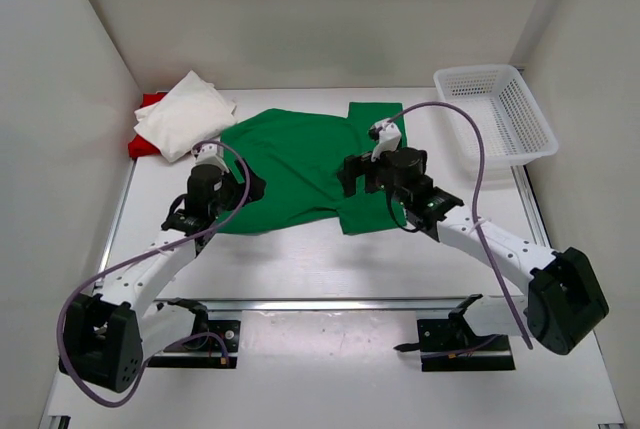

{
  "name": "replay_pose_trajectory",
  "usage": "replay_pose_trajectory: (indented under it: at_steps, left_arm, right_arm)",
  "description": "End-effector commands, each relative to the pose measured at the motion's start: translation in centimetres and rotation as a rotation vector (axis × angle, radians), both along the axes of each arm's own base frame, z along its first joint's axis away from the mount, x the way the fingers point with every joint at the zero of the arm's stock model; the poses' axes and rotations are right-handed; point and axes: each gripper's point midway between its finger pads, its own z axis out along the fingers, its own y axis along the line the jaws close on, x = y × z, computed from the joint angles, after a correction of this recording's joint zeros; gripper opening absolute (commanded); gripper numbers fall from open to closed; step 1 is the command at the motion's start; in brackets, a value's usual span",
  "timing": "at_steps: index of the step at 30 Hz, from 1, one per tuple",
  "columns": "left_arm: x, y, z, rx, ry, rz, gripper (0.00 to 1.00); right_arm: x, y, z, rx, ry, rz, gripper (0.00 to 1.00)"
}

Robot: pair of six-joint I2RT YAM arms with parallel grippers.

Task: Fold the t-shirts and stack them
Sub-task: Flatten out the tshirt

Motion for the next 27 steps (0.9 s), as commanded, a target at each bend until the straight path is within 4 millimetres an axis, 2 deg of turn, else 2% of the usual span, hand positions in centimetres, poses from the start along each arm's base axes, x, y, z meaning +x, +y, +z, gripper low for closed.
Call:
replay_pose_trajectory:
  at_steps: [1, 2, 3, 4, 5, 6, 7, 9, 11, 12, 13, 14, 15, 16, 18, 19, 20, 22, 25, 27]
  left_arm:
    - [-0.9, 0.5, -0.9, -0.019, 0.023, 0.008, 0.83]
    - [-1.5, 1.1, -1.9, -0.03, 0.058, 0.037, 0.51]
    - [-1.5, 2.5, -2.1, -0.035, 0.064, 0.093, 0.4]
    - [-2.3, 4.0, -3.2, -0.023, 0.105, 0.142, 0.38]
    - [-2.6, 5.2, -3.6, -0.016, 0.121, 0.195, 0.34]
    - [-3.3, 7.2, -4.2, 0.003, 0.141, 0.269, 0.34]
    - [-4.0, 8.6, -5.0, 0.013, 0.163, 0.328, 0.35]
    - [-4.8, 10.3, -5.9, 0.023, 0.201, 0.399, 0.37]
    - [-5.9, 11.9, -7.3, 0.027, 0.258, 0.478, 0.41]
    - [-6.3, 11.9, -7.9, 0.015, 0.275, 0.486, 0.42]
    - [-6.6, 13.3, -7.9, 0.004, 0.269, 0.543, 0.45]
    - [-7.0, 14.2, -8.1, -0.003, 0.263, 0.583, 0.46]
    - [-7.5, 14.8, -8.6, -0.008, 0.27, 0.608, 0.48]
    - [-7.7, 14.9, -8.9, -0.008, 0.276, 0.611, 0.49]
    - [-8.1, 15.3, -9.7, 0.007, 0.305, 0.627, 0.51]
    - [-8.1, 15.3, -9.8, 0.004, 0.309, 0.632, 0.51]
    - [-8.1, 15.1, -10.3, 0.006, 0.325, 0.629, 0.53]
    - [-8.0, 14.8, -11.1, -0.008, 0.345, 0.62, 0.57]
    - [-7.4, 14.6, -11.4, -0.039, 0.344, 0.623, 0.57]
    - [-7.0, 14.0, -11.5, -0.052, 0.353, 0.611, 0.52]
  right_arm:
    - [-0.8, 0.6, 1.0, -0.086, -0.02, -0.036, 0.99]
    - [-1.4, 0.6, 0.5, -0.08, -0.011, -0.03, 0.99]
    - [-2.4, 0.3, -0.8, -0.043, 0.03, -0.008, 0.98]
    - [-3.5, -0.1, -1.7, 0.005, 0.08, 0.014, 0.69]
    - [-3.7, -0.4, -2.4, 0.028, 0.112, -0.003, 0.16]
    - [-4.3, -1.0, -3.4, 0.048, 0.161, -0.034, 0.0]
    - [-5.2, -1.3, -4.6, 0.04, 0.214, -0.032, 0.0]
    - [-6.0, -1.8, -5.8, 0.03, 0.272, -0.058, 0.0]
    - [-7.3, -1.8, -6.3, 0.057, 0.293, -0.058, 0.0]
    - [-7.7, -2.0, -5.9, 0.075, 0.284, -0.057, 0.0]
    - [-8.5, -2.1, -6.5, 0.092, 0.305, -0.048, 0.0]
    - [-8.8, -2.6, -7.0, 0.113, 0.329, -0.06, 0.0]
    - [-8.4, -3.5, -6.3, 0.145, 0.321, -0.086, 0.0]
    - [-8.7, -4.4, -7.7, 0.127, 0.355, -0.117, 0.0]
    - [-8.2, -6.8, -8.5, 0.14, 0.378, -0.198, 0.07]
    - [-8.3, -6.9, -8.4, 0.156, 0.39, -0.192, 0.11]
    - [-8.2, -8.0, -9.1, 0.159, 0.408, -0.221, 0.13]
    - [-7.8, -8.9, -8.4, 0.2, 0.387, -0.243, 0.21]
    - [-8.4, -9.0, -9.0, 0.201, 0.394, -0.25, 0.23]
    - [-8.7, -9.1, -9.4, 0.2, 0.396, -0.263, 0.23]
